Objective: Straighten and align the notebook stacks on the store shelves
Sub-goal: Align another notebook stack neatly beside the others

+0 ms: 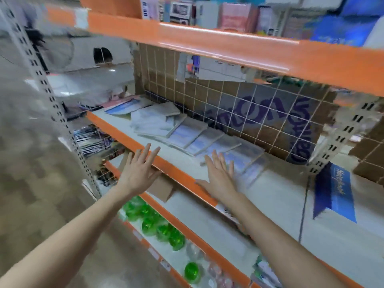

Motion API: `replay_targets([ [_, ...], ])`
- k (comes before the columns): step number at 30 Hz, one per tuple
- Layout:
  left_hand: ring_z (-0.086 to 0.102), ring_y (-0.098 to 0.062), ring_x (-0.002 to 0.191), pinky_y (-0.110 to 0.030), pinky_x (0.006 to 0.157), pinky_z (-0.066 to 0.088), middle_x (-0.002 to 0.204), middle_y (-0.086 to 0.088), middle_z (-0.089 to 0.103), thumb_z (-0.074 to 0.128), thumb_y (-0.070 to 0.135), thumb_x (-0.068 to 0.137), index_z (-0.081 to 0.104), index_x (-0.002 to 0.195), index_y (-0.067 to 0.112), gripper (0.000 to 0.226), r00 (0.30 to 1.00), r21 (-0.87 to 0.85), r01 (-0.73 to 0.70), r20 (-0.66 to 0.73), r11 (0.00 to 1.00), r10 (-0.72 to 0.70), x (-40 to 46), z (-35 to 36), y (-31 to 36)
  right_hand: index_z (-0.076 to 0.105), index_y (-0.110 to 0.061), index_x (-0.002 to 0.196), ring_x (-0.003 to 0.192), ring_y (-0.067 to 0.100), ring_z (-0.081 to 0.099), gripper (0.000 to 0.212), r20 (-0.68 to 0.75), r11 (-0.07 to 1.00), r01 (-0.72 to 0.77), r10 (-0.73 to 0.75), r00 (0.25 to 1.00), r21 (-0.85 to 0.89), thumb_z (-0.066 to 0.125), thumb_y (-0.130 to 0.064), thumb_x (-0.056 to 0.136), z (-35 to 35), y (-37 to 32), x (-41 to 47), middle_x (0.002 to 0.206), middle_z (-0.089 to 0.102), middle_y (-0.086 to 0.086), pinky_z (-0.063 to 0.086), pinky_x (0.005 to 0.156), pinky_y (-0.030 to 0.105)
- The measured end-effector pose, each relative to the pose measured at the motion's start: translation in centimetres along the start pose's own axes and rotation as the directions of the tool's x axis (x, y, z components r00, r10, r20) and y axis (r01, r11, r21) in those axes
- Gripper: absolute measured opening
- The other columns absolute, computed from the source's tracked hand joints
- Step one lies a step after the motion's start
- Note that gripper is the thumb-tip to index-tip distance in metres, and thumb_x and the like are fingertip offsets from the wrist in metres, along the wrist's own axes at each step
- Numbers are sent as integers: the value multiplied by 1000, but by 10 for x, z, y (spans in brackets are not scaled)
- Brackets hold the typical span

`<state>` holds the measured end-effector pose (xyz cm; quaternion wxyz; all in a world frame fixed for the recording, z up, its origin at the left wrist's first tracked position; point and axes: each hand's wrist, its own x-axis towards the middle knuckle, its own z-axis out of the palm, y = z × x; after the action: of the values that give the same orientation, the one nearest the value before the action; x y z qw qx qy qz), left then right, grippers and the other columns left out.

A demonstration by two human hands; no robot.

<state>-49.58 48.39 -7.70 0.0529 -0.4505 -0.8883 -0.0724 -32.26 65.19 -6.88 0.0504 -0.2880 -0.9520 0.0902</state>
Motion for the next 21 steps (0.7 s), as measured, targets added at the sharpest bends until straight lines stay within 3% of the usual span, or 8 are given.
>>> replay_targets([
  [10, -4, -25, 145, -45, 117, 3, 158, -3, -12, 35, 48, 97, -4, 151, 27, 70, 991, 7, 118, 58, 993, -118, 33, -5, -213, 9, -17, 152, 146, 23, -11, 80, 23, 994, 101, -102, 994, 45, 48, -52, 92, 47, -184, 129, 160, -8, 8, -7, 115, 50],
  [21, -4, -24, 146, -44, 117, 0, 159, -4, -6, 30, 46, 99, 1, 151, 24, 64, 993, -121, 114, 51, 986, -109, 147, 16, -284, 6, -15, 152, 147, 20, -9, 70, 14, 998, 56, -56, 998, 2, 48, -27, 97, 65, -244, 267, 160, -7, 6, -7, 115, 48],
])
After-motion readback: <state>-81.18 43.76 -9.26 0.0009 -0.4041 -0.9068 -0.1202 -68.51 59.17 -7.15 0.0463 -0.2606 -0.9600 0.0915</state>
